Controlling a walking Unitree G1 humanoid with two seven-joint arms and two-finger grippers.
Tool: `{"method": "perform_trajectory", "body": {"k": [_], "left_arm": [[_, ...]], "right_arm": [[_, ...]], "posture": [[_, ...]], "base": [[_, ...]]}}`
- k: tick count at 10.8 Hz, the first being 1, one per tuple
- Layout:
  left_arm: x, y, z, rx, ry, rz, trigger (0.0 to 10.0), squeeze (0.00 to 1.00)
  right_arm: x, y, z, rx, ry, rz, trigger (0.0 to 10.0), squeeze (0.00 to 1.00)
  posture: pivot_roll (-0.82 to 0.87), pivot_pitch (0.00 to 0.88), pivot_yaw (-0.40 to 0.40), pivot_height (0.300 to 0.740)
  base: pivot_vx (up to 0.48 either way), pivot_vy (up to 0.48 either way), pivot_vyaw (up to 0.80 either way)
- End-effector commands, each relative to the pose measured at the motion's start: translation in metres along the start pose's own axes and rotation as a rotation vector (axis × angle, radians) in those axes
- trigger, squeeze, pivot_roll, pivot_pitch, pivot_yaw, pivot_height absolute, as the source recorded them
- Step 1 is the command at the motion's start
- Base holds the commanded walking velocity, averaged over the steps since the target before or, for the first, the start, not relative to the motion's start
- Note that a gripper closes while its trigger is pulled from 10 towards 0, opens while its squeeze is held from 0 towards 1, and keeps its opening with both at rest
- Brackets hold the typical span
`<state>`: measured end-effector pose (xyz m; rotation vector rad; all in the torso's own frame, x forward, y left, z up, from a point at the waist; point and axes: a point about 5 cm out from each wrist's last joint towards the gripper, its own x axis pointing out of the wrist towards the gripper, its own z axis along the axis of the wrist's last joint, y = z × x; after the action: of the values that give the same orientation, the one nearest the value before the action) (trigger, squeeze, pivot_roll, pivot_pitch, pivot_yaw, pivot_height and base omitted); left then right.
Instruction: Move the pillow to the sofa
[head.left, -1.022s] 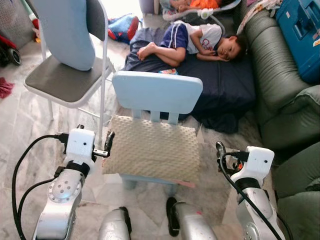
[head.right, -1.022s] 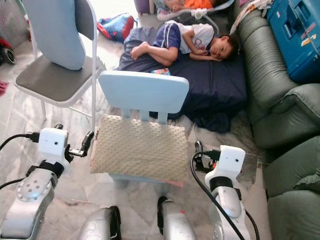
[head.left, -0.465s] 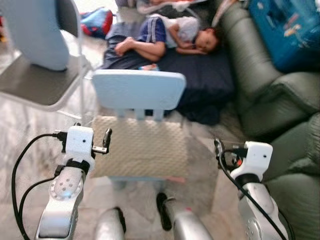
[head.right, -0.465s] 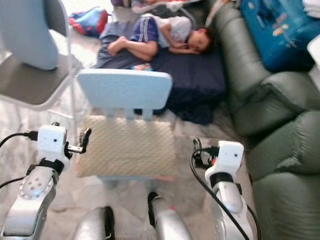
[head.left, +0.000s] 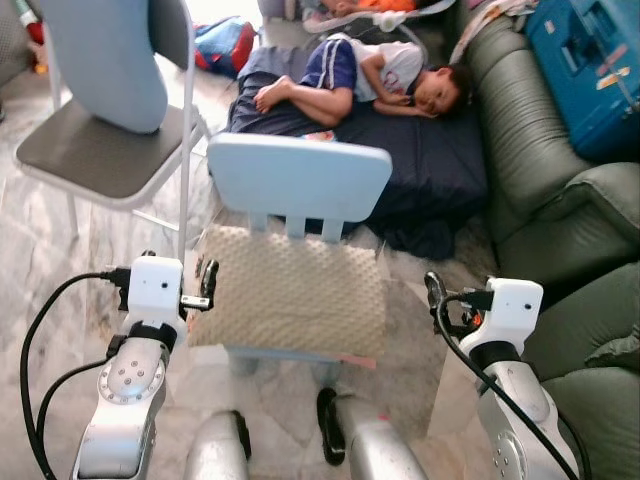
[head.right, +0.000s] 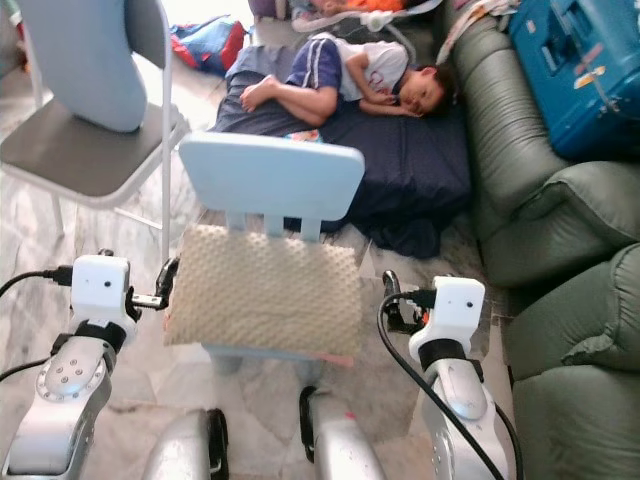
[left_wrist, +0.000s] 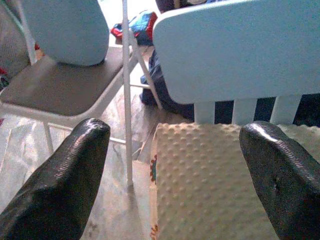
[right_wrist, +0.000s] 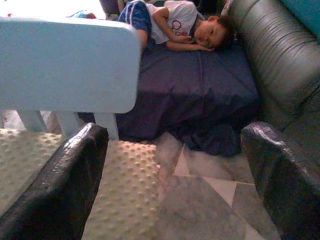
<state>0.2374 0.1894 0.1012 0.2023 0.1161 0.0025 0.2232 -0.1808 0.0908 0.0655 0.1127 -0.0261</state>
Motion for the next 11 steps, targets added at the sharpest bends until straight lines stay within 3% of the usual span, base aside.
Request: {"method": "perform_trajectory", "body": {"k": [1, 5, 8, 11], "left_arm": [[-0.0026, -0.0002, -0.0045, 0.004, 0.018, 0.007, 10.0, 0.0], [-0.0001, 0.0044, -0.0035, 0.044, 0.006, 0.067, 10.0, 0.0], [-0.0011, 0.0024, -0.0043, 0.005, 0.009, 0.038, 10.0, 0.0], [-0.0025, 0.0041, -0.0052, 0.021, 0.015, 0.055, 10.0, 0.0]], "right_arm": [[-0.0031, -0.0042, -0.0034, 0.002, 0.022, -0.004, 10.0, 0.0], [-0.0035, -0.0039, -0.0044, 0.001, 0.026, 0.001, 10.0, 0.0], [-0.0029, -0.0039, -0.0047, -0.004, 0.028, 0.005, 10.0, 0.0], [-0.0022, -0.003, -0.0052, -0.004, 0.029, 0.015, 10.0, 0.0]], "posture": [[-0.04, 0.247, -0.063, 0.655], [-0.04, 0.257, -0.065, 0.58], [-0.03, 0.258, -0.068, 0.575], [-0.03, 0.261, -0.069, 0.575]], "base": [[0.0, 0.0, 0.0], [0.0, 0.0, 0.0], [0.0, 0.0, 0.0], [0.0, 0.0, 0.0]]}}
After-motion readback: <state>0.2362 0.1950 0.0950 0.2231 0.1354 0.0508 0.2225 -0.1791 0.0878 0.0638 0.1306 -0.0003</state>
